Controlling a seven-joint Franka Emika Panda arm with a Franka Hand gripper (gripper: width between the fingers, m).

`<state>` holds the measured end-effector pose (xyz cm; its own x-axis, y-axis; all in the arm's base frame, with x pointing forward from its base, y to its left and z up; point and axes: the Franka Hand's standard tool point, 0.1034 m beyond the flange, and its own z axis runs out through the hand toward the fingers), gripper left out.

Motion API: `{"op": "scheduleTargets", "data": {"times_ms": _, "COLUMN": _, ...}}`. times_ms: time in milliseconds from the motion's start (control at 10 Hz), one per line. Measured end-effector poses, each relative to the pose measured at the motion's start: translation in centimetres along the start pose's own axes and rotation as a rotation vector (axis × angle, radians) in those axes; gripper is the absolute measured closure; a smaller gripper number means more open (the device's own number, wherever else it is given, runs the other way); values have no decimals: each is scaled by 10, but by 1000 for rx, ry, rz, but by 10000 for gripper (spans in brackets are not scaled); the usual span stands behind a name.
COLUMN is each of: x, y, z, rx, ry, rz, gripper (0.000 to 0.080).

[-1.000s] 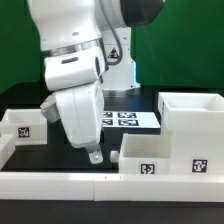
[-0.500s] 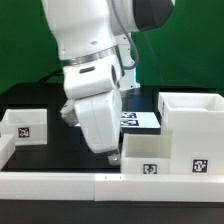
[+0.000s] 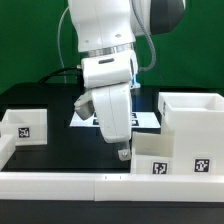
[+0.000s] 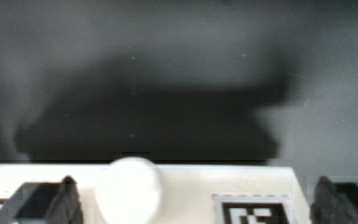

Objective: Assemble drawer

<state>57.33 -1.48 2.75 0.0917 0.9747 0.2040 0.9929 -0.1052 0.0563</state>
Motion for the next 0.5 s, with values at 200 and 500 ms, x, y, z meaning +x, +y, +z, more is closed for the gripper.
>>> {"op": "scheduleTargets", "data": {"times_ms": 200, "x": -2, "y": 1, "z": 6, "rx": -11, "ry": -8, "rz": -37, "gripper": 151}}
{"op": "scheduleTargets", "data": {"times_ms": 500, "x": -8, "y": 11, "z": 15, "rx": 6, "ry": -28, "rz": -139, "gripper": 151}}
